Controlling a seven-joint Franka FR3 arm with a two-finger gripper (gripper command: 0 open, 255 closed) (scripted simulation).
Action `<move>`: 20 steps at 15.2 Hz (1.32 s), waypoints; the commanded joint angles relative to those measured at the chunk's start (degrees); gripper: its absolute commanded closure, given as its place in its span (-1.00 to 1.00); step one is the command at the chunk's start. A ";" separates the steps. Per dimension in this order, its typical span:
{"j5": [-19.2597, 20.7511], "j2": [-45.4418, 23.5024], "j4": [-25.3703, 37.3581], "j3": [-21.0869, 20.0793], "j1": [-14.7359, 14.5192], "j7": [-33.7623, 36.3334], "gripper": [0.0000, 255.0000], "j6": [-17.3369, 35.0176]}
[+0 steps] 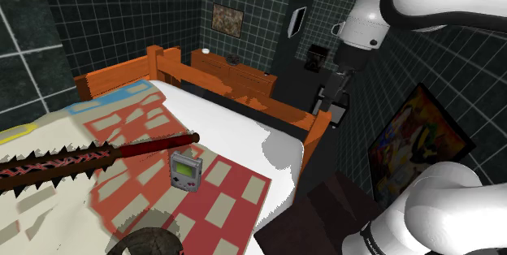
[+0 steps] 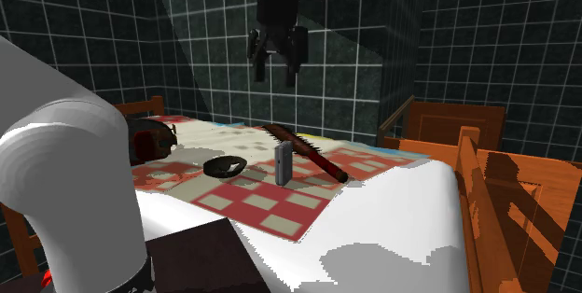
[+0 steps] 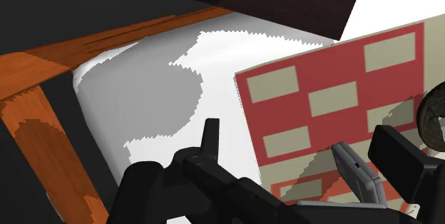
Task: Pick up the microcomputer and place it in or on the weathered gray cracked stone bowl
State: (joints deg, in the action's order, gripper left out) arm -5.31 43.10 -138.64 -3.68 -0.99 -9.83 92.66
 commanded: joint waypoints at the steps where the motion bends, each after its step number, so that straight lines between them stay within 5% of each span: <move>1: 0.00 0.00 0.00 0.00 0.00 0.00 -1.00 0.00; 12: -4.86 -14.55 -0.51 -11.80 -3.13 11.81 -1.00 16.57; 20: -2.57 -30.20 5.06 -19.77 -3.73 21.89 -1.00 27.27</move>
State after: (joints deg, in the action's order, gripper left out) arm -8.60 15.16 -134.70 -22.63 -4.82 10.78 118.70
